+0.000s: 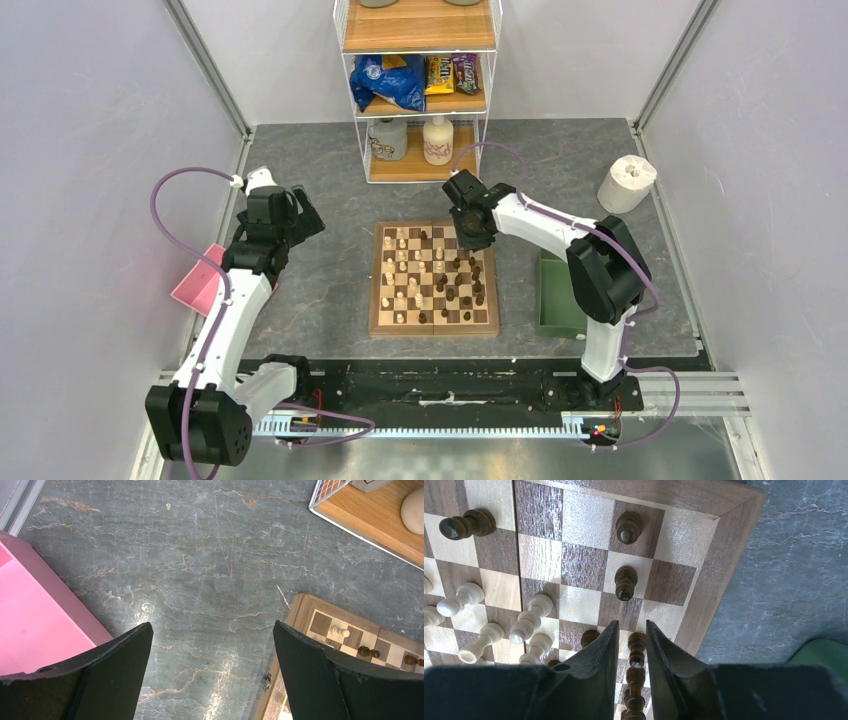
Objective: Set up the chess pieces on the board
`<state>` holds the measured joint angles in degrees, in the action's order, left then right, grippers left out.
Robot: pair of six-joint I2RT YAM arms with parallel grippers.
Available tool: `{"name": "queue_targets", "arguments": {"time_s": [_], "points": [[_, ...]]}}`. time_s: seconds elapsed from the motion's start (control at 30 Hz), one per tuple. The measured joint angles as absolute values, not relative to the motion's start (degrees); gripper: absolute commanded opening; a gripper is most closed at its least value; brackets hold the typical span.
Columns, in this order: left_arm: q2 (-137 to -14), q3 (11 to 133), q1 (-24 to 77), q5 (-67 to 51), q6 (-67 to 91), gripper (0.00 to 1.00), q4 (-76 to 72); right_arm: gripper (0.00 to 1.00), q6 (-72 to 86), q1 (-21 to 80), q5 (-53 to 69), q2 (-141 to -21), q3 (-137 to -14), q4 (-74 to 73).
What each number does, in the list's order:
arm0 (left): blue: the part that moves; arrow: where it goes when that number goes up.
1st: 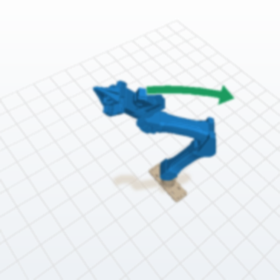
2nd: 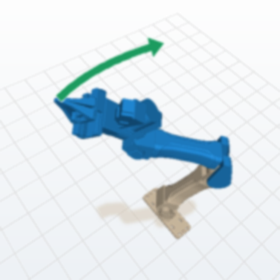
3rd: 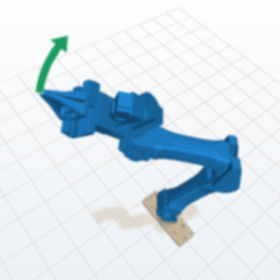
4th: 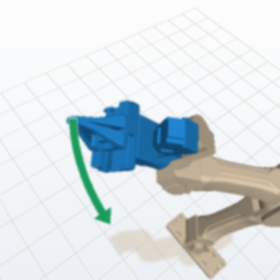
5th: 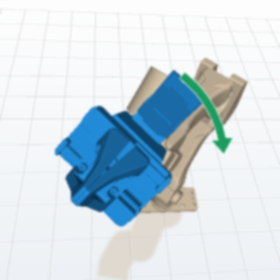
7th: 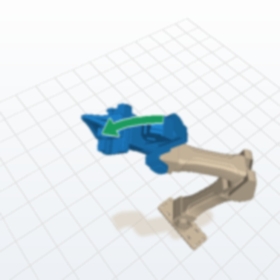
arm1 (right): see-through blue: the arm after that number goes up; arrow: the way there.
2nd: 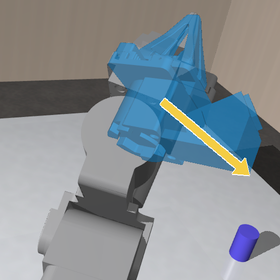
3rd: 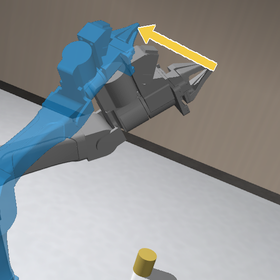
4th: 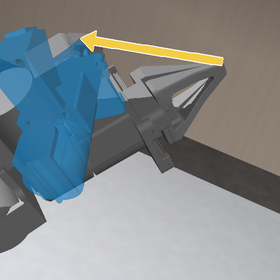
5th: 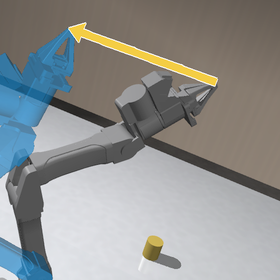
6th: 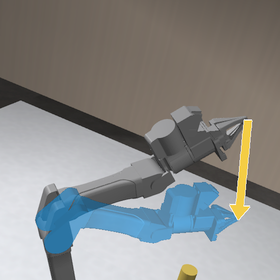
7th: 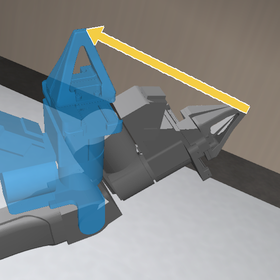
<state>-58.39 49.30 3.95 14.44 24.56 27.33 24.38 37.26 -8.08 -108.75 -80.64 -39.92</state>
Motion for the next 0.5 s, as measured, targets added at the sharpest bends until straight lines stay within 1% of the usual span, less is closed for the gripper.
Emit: {"name": "queue_targets", "arguments": {"time_s": [0.33, 0.5], "points": [[-58.5, 49.3, 3.9, 14.4, 24.6, 0.98, 27.3, 0.34, 24.4, 37.3, -8.8, -106.7, -78.4, -40.4], [-58.5, 49.3, 3.9, 14.4, 24.6, 0.98, 27.3, 0.30, 24.4, 37.3, -8.5, -106.7, -78.1, -41.0]]}}
